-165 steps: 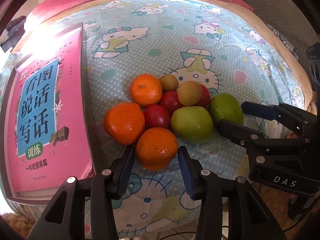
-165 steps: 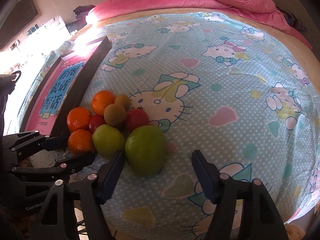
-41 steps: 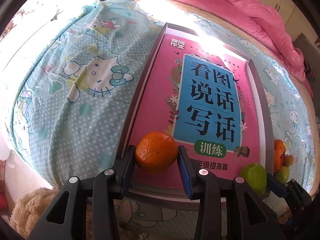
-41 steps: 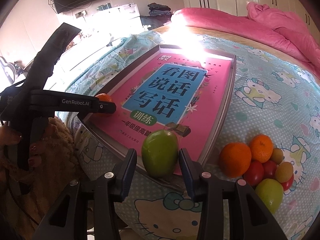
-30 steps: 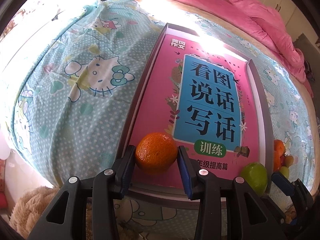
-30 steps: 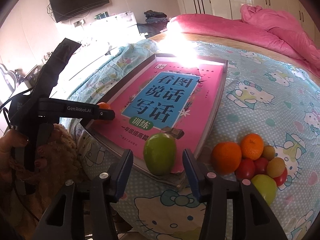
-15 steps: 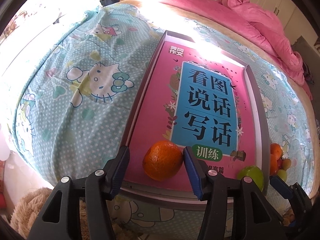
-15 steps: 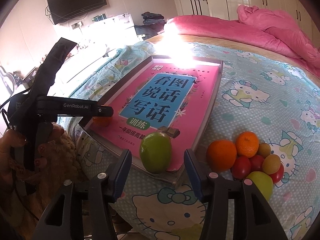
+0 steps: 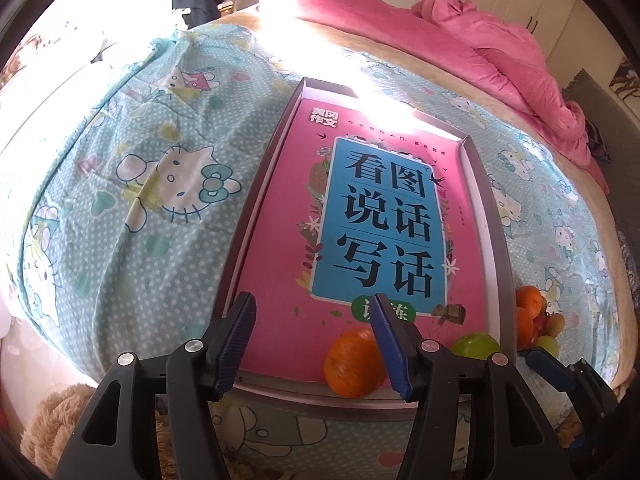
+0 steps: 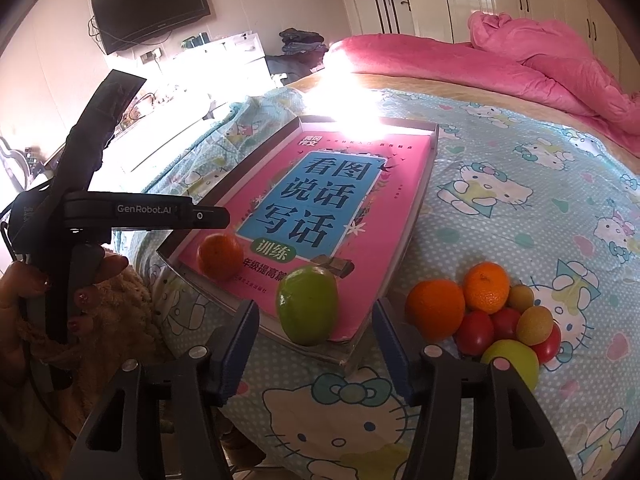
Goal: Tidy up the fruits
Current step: 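Open the left tool to set the orange on the workbook while the right tool releases the apple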
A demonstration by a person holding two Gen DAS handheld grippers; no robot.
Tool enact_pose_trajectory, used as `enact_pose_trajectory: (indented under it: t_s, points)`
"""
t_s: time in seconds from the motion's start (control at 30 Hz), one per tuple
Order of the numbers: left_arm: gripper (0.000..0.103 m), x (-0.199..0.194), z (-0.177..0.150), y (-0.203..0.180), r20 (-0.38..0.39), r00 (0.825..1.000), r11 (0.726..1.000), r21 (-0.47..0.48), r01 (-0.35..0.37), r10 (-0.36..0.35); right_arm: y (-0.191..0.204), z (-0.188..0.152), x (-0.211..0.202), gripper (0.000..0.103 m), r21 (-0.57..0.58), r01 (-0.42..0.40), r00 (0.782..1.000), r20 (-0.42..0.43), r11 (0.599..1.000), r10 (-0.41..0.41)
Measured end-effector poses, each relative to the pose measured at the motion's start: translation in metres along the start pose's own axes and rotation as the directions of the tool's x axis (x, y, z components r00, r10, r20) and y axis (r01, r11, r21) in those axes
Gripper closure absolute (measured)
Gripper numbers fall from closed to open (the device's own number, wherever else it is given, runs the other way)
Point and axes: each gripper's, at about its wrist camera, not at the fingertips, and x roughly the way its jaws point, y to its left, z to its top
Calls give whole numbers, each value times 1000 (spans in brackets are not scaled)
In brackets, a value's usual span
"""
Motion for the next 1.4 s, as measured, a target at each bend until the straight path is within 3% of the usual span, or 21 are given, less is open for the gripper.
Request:
enact_pose_trajectory:
  t_s: [0.53, 0.67, 0.93, 1.4]
  points:
    - [32, -13, -2, -18, 52, 996, 995, 74, 63, -67, -6, 1, -11, 43, 22, 14, 999, 30, 1000, -14]
    - [31, -15, -3, -24, 53, 995, 992, 97, 84, -89, -7, 2, -17, 35, 25, 23, 998, 50, 999, -24]
    - [29, -21, -11, -45, 43, 984, 975, 149, 162, -170, -15, 2, -33, 33, 43, 44, 995, 91, 998, -48]
    - [27, -30, -26, -70, 47, 979, 953, 242, 182, -198, -51, -3, -62, 31, 147, 103, 984, 127, 984, -122]
